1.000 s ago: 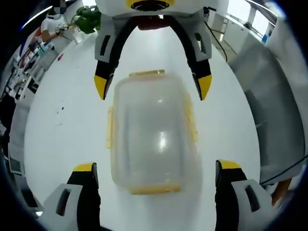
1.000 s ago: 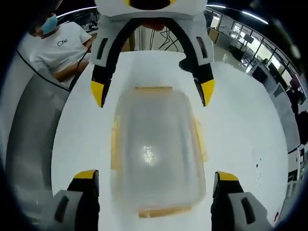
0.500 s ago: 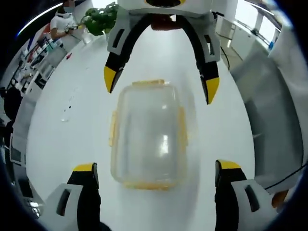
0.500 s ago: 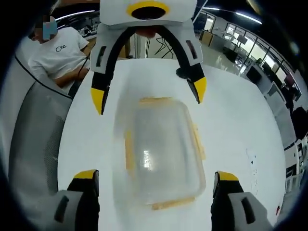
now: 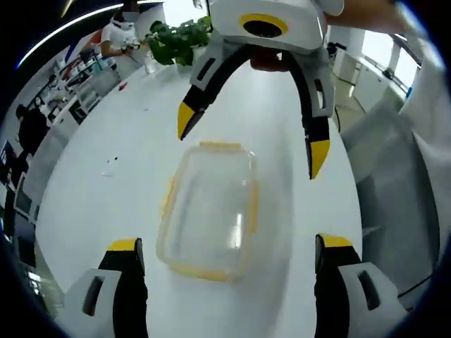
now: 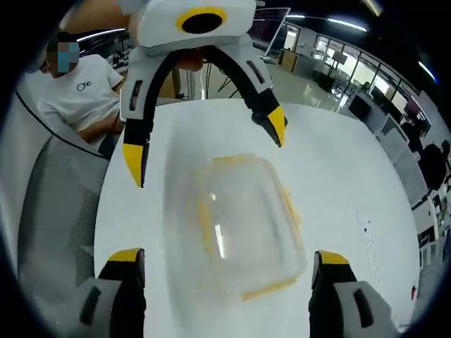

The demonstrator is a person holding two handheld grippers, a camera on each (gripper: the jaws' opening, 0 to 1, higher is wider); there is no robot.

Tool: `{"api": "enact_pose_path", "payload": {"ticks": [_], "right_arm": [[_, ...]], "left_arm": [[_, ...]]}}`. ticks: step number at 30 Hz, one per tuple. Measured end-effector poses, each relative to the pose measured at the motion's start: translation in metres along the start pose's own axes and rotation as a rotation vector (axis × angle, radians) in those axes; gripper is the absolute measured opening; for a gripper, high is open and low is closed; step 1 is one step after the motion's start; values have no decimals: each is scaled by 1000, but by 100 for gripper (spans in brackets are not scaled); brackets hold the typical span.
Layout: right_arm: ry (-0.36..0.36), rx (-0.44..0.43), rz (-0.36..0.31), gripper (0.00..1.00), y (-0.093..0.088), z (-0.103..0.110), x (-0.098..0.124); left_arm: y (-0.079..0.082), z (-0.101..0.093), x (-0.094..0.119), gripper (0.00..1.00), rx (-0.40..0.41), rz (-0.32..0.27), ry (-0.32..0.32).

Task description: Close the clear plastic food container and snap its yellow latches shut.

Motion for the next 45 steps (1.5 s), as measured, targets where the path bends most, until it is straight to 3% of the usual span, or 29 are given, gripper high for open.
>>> {"api": "enact_pose_path", "payload": {"ticks": [11, 22, 30, 38, 40, 45], "right_arm": [[5, -108, -103, 99, -1, 18, 13], [-36, -139, -166, 99, -9, 39, 28], [-45, -166, -222, 99, -11, 61, 39], [-42, -200, -281, 99, -17, 85, 46], [-74, -210, -290, 99, -22, 89, 47], [-80, -262, -326, 99, -31, 100, 50]], "left_arm": [[4, -24, 10, 98, 57, -70, 43], [3, -46, 21, 99, 100, -127, 113], [4, -63, 35, 97, 172, -204, 162], [-1, -93, 37, 97, 188, -222, 175], [-4, -100, 38, 97, 182, -205, 181], [-7, -109, 47, 97, 229, -248, 219]]}}
Point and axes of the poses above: the point that each gripper's makers call its tool centre point, and the gripper's own axes: x roughly backward along the fingers, z roughly to its left, y roughly out of its top, the point moved 9 cm from there along x, roughly backward along the fingers, and after that the axes turned 8 degrees about -x, right-handed, at the moved point
